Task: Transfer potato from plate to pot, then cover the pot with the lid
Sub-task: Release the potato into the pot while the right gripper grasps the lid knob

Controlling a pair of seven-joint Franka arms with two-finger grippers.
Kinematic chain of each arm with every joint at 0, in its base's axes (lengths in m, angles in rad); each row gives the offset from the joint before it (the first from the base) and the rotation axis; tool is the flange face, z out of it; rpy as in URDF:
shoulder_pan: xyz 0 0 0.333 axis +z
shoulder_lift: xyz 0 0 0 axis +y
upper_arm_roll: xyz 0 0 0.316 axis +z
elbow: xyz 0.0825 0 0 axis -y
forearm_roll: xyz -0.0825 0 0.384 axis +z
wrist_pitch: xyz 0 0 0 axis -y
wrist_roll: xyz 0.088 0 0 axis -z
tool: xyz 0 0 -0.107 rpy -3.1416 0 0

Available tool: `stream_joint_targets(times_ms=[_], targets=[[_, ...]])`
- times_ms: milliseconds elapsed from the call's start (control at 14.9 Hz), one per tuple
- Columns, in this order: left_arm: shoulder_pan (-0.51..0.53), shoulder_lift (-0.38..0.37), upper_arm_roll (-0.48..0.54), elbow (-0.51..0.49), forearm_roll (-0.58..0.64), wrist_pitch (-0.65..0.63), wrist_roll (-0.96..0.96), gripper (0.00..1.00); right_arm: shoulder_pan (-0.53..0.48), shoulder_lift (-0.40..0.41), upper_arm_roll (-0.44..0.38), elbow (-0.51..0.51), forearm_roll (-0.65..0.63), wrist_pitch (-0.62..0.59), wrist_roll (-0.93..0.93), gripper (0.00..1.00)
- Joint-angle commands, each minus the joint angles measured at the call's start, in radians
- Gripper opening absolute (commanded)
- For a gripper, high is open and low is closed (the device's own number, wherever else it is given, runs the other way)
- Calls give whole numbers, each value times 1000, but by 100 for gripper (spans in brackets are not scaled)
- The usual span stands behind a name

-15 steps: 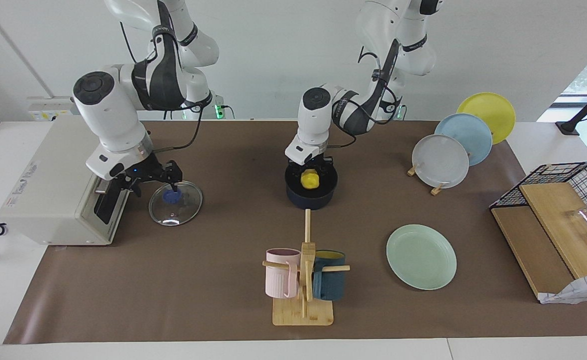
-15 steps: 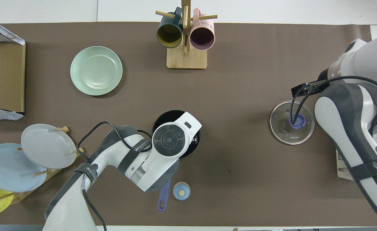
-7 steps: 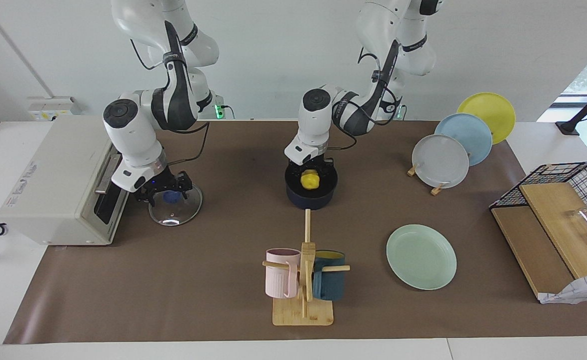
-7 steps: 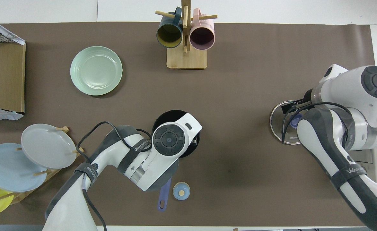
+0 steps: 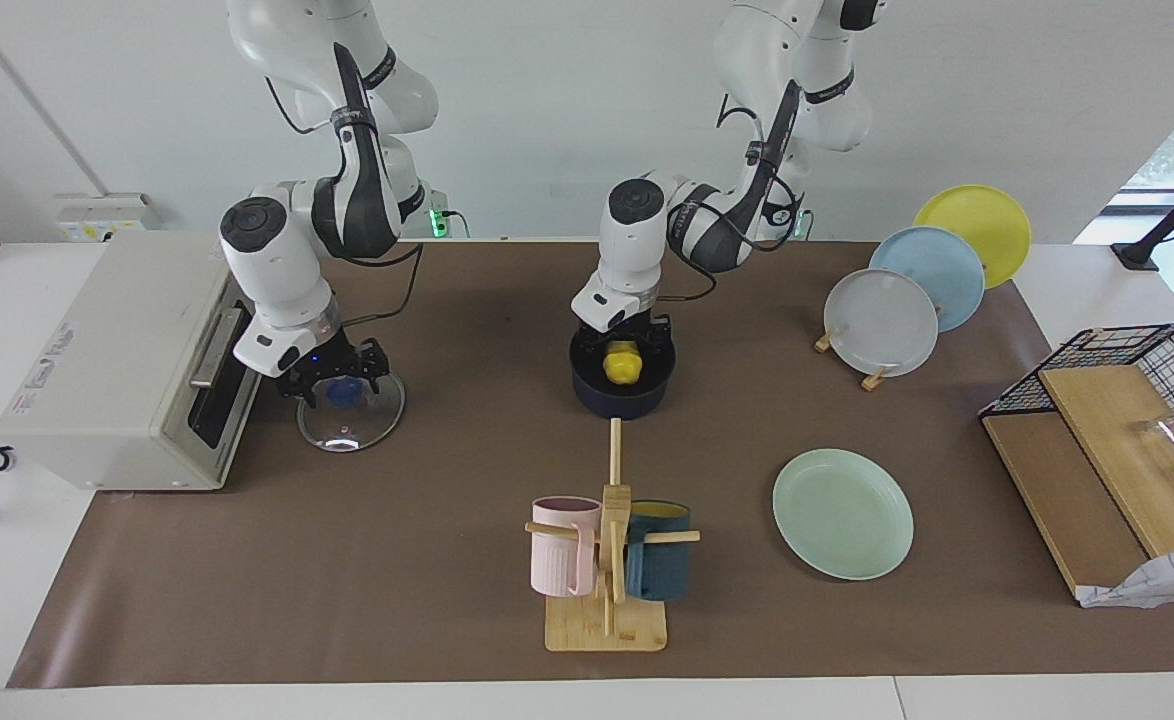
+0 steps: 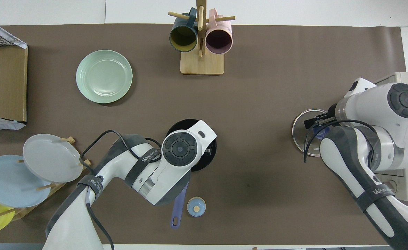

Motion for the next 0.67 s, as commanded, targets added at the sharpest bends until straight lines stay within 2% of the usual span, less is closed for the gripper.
stream_joint_targets(times_ms=[0, 401, 602], targets=[[26, -55, 6, 12, 14, -67, 39, 99, -9, -24, 7, -29, 22, 21, -28, 100], [136, -156, 5, 152, 4, -315, 99, 100, -8, 8, 5, -35, 22, 52, -31, 100], [254, -190, 6, 245, 0, -439, 192, 100, -11, 0, 5, -69, 22, 68, -35, 100]])
